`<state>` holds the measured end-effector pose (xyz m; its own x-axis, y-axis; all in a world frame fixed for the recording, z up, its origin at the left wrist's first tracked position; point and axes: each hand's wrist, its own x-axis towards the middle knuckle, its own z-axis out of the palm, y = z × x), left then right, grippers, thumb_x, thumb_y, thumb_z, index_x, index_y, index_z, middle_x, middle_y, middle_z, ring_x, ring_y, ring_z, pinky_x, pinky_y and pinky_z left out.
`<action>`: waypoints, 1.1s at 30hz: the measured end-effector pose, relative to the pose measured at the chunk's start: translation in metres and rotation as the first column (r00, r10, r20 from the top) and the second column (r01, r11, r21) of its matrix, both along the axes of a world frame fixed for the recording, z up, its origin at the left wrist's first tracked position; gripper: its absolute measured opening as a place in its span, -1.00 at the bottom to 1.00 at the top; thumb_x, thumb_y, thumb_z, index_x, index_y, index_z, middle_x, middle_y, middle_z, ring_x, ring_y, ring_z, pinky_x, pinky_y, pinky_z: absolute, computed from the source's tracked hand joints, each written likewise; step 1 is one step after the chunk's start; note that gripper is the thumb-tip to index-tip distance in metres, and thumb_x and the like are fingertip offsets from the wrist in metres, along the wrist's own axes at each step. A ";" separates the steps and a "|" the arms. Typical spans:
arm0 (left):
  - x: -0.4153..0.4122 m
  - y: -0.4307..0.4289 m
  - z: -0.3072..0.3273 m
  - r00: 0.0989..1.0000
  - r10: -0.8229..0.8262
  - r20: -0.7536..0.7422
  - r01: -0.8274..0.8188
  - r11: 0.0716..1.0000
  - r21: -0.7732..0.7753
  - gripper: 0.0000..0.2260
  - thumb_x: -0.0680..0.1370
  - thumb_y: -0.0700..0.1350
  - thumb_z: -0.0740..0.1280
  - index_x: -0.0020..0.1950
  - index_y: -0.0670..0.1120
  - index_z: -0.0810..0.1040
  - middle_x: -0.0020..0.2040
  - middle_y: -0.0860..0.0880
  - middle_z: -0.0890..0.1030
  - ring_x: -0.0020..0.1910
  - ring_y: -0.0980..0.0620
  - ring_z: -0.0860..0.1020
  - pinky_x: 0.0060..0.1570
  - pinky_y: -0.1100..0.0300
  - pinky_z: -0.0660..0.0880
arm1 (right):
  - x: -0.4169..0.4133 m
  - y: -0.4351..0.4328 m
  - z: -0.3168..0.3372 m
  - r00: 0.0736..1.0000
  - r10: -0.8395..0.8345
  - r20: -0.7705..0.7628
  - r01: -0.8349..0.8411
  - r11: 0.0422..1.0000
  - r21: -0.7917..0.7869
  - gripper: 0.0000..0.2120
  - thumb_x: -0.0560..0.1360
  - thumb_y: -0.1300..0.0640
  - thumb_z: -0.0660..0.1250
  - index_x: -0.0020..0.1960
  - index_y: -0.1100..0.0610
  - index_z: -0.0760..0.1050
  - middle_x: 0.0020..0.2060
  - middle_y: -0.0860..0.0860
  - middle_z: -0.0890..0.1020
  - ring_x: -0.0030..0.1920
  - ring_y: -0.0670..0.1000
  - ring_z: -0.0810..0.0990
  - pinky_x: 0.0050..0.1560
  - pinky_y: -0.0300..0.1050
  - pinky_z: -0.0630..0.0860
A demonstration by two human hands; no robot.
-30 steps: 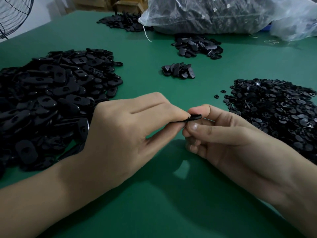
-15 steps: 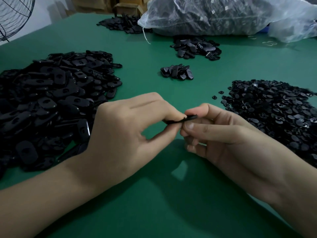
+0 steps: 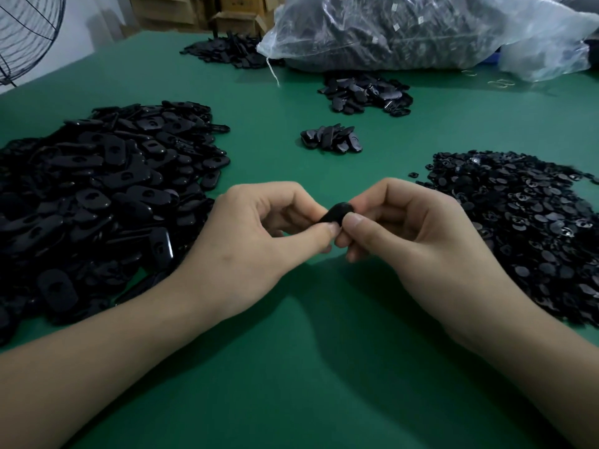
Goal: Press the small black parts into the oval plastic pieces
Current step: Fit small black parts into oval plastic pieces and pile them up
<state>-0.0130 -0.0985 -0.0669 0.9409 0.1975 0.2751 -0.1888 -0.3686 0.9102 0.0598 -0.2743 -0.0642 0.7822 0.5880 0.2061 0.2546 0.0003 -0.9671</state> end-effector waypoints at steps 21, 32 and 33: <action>0.041 0.031 0.029 0.995 0.013 0.100 -0.063 0.855 0.515 -0.59 0.43 0.22 0.50 0.24 0.16 0.65 -0.13 0.18 0.68 -0.09 0.25 0.65 -0.17 0.48 0.41 | 0.014 -0.010 -0.001 0.994 -0.111 -0.013 0.109 0.987 -0.119 -0.97 0.61 0.18 0.36 -0.01 0.10 0.56 -0.37 0.09 0.68 -0.44 0.02 0.56 -0.34 -0.19 0.50; 0.184 0.043 -0.001 0.953 0.304 0.012 -0.260 0.791 0.554 -0.59 0.54 0.22 0.42 0.36 0.14 0.59 0.16 -0.08 0.47 0.26 -0.11 0.47 0.30 0.00 0.44 | 0.021 -0.017 -0.002 0.975 -0.168 0.148 0.194 0.964 -0.181 -0.92 0.59 0.08 0.39 -0.09 0.01 0.61 -0.38 0.00 0.68 -0.46 -0.02 0.57 -0.33 -0.19 0.47; 0.189 0.043 -0.003 0.948 0.319 0.009 -0.269 0.782 0.562 -0.58 0.54 0.23 0.41 0.36 0.14 0.59 0.19 -0.10 0.48 0.30 -0.13 0.44 0.32 0.00 0.41 | 0.022 -0.018 -0.002 0.974 -0.171 0.151 0.197 0.963 -0.183 -0.92 0.59 0.08 0.39 -0.09 0.01 0.61 -0.38 -0.01 0.68 -0.47 -0.03 0.57 -0.33 -0.20 0.47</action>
